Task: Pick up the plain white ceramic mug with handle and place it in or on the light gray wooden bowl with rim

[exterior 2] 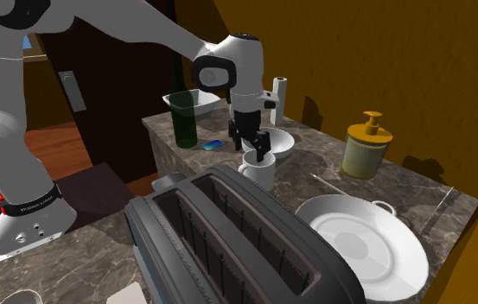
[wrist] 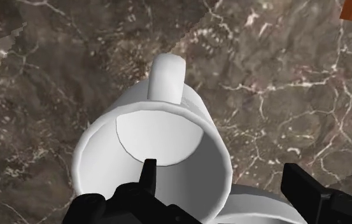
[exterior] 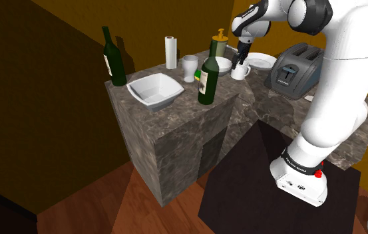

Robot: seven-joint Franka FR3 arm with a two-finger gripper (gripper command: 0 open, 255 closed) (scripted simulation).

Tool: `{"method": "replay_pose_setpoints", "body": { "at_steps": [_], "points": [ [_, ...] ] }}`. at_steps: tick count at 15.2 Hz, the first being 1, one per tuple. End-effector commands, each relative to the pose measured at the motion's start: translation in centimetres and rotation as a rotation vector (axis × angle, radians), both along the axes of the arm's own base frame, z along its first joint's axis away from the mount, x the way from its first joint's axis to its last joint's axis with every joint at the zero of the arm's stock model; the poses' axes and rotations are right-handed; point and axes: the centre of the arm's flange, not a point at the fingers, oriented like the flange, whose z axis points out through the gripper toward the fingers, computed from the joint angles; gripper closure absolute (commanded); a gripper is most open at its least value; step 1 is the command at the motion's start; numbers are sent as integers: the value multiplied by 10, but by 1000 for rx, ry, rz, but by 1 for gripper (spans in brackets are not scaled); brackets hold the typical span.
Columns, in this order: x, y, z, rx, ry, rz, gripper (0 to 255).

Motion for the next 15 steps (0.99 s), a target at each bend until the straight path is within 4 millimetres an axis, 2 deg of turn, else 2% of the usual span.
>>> {"method": "replay_pose_setpoints", "body": {
  "at_steps": [1,2,10,11,15],
  "points": [
    [1,1,-10,0,0,0,0],
    [2,1,-19,0,0,0,0],
    [2,1,-19,0,0,0,0],
    [2,1,-19,0,0,0,255],
    [2,1,-19,0,0,0,255]
  ]
}}
